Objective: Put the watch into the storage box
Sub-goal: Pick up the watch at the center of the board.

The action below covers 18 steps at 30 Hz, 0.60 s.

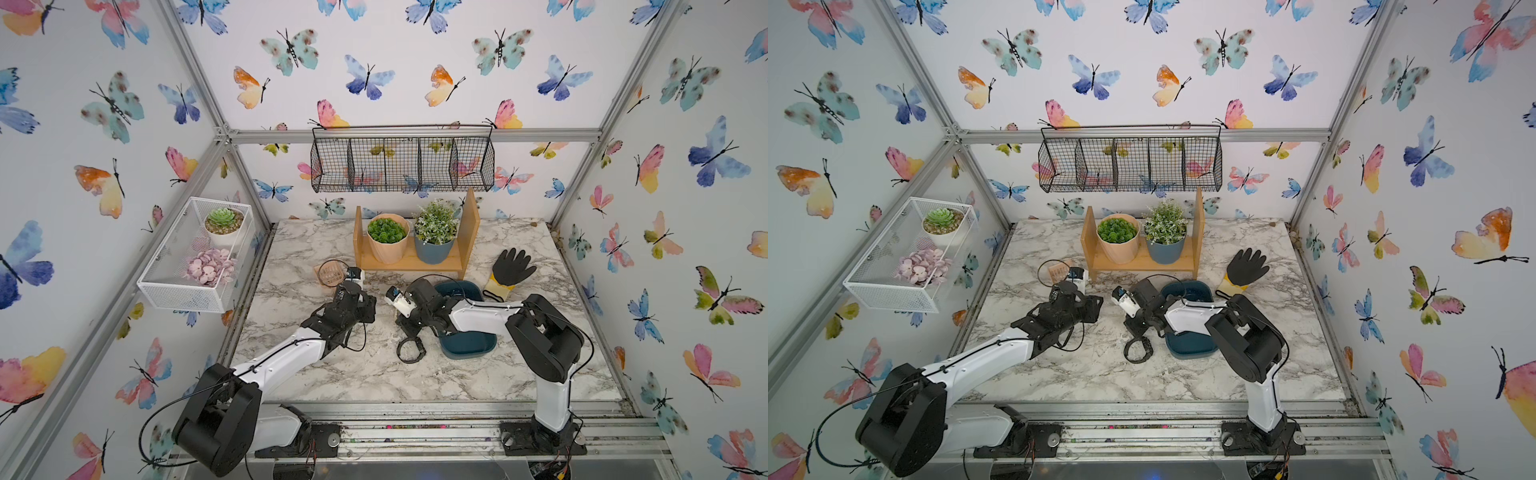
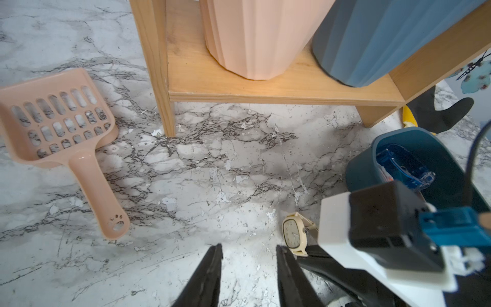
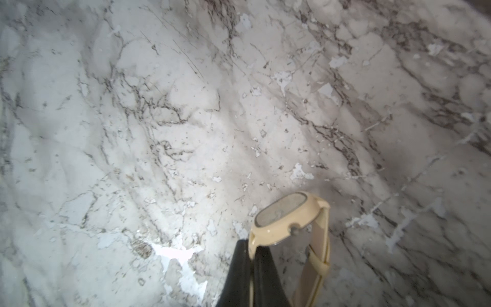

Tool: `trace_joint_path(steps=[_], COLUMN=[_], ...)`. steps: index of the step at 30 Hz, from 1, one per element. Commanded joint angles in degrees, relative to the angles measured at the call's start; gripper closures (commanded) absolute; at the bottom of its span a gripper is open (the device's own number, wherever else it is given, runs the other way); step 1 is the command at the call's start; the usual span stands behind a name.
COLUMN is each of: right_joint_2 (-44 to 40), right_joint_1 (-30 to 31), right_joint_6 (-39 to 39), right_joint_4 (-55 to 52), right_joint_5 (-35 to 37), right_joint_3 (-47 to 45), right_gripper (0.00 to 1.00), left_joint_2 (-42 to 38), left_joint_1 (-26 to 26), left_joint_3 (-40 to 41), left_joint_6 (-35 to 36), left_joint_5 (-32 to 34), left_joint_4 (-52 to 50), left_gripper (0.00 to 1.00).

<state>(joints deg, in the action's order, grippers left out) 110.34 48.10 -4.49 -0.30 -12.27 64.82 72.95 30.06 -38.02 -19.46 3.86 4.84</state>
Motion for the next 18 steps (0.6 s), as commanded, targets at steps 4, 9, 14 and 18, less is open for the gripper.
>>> trace_joint_path(steps=[4, 9, 14, 18], right_joint_2=[-5.2, -11.1, -17.5, -22.5], right_joint_1=[0.3, -0.1, -2.4, -5.2], right_joint_6=[1.3, 2.8, 5.8, 7.9], right_joint_4=[2.5, 5.6, 7.6, 7.9], right_joint_5=[-2.8, 3.1, 9.8, 13.0], right_joint_3=[-1.0, -4.8, -9.6, -13.0], right_gripper=[0.98, 0.98, 0.98, 0.98], left_joint_2=[-3.3, -3.0, -2.6, -1.2], left_joint_1=[-0.3, 1.8, 3.4, 5.4], left_joint_3=[1.1, 0.0, -0.4, -0.6], left_joint_6=[1.1, 4.8, 6.0, 7.4], left_joint_5=[-2.8, -6.9, -11.9, -15.7], left_joint_4=[0.8, 1.6, 4.9, 7.4], left_gripper=[0.61, 0.59, 0.59, 0.58])
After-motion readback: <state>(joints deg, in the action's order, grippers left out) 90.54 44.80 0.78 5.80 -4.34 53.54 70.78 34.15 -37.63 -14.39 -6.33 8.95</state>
